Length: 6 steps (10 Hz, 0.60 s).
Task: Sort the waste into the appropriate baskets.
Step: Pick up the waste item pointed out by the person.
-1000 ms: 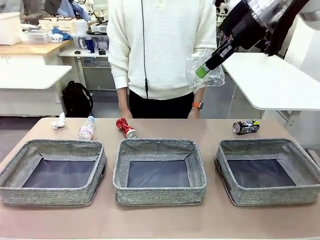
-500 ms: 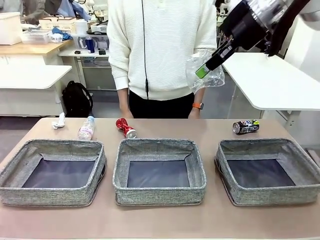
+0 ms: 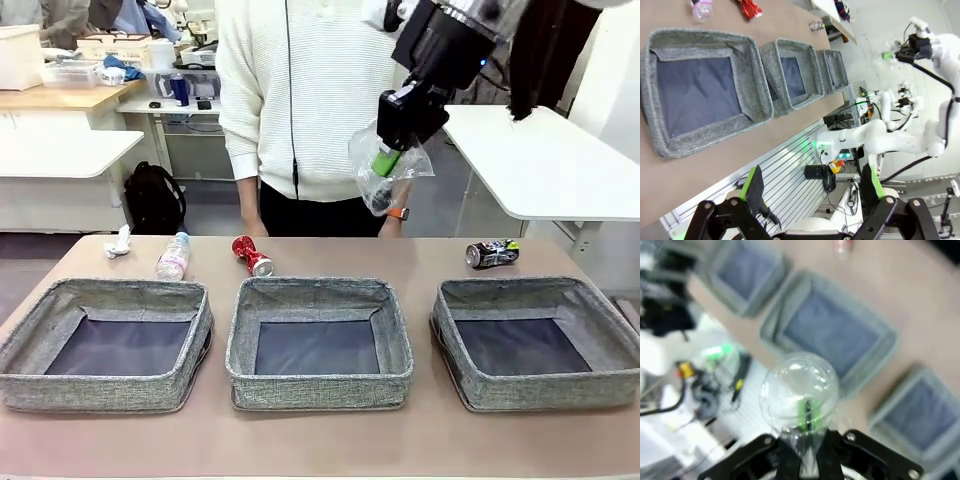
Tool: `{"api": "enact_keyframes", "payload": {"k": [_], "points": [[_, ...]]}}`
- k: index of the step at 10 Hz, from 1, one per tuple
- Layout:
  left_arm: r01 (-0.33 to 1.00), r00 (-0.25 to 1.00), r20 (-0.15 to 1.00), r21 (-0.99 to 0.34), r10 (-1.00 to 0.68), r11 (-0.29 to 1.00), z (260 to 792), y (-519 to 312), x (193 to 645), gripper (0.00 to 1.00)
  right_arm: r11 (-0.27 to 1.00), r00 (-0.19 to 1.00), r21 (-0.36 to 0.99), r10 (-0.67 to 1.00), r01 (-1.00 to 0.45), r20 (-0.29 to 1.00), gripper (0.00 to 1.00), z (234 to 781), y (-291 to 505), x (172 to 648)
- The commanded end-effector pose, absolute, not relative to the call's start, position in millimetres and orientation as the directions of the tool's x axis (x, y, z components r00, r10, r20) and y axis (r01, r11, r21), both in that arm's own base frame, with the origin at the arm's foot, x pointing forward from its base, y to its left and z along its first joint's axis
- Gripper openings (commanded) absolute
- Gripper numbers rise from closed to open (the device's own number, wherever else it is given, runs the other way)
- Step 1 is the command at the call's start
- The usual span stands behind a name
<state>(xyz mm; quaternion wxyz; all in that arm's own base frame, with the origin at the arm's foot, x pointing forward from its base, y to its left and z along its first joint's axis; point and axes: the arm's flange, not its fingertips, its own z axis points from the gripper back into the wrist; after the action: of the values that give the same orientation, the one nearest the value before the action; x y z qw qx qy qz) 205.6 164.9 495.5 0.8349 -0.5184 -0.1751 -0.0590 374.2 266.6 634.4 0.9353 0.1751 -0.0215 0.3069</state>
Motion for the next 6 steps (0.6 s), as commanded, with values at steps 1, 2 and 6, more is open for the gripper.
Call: {"api": "enact_keyframes", "payload": {"k": [1,2,6], "points": [[0.303,0.923,0.375,-0.844,0.084,0.442,497.8,163.0,206.1,1.0,0.804,0.82,0.342,0.556,-0.487,-0.137,0.01,657.2,303.0,381.6],[0.303,0.923,0.375,-0.844,0.084,0.442,497.8,163.0,206.1,1.0,0.841,0.821,0.277,0.526,-0.465,-0.22,0.01,661.9,327.2,374.5],[0.303,0.923,0.375,-0.844,0.084,0.442,497.8,163.0,206.1,1.0,0.972,0.959,-0.024,0.228,-0.235,-0.169,0.01,685.2,400.1,353.6]]}}
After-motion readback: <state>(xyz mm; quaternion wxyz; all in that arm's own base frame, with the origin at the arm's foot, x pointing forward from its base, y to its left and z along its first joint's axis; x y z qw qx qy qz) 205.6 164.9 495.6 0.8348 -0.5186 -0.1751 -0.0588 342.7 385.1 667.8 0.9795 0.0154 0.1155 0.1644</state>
